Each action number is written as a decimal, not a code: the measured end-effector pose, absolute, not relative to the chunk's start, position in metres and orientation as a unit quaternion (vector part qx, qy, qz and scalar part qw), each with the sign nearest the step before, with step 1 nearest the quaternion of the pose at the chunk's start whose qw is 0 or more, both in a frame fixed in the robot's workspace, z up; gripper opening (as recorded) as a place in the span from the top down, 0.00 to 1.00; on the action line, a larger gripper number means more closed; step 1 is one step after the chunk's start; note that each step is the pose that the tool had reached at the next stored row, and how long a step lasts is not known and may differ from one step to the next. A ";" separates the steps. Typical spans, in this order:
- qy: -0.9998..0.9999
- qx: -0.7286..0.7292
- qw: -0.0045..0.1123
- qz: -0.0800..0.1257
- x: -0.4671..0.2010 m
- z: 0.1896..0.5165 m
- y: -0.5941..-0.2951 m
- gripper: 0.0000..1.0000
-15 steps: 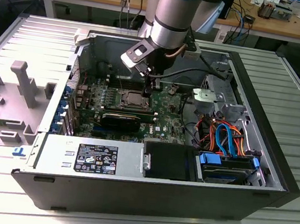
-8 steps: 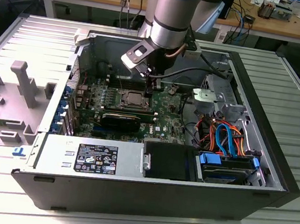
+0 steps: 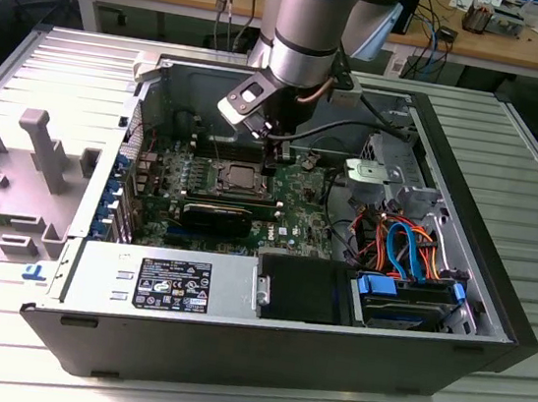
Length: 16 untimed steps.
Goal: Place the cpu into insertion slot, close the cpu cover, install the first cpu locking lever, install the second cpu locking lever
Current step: 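Close the cpu cover, then install the first cpu locking lever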
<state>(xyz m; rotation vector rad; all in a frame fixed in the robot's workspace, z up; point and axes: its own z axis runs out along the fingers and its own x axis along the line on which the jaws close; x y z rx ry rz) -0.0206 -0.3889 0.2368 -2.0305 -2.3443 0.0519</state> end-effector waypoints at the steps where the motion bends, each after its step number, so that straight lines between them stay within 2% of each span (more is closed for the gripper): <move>1: -0.756 -0.655 0.019 0.016 -0.021 0.237 -0.389 0.89; 5: -0.756 -0.655 0.015 0.013 -0.021 0.237 -0.389 0.89; 16: -0.772 -0.635 0.015 0.013 -0.021 0.237 -0.390 0.89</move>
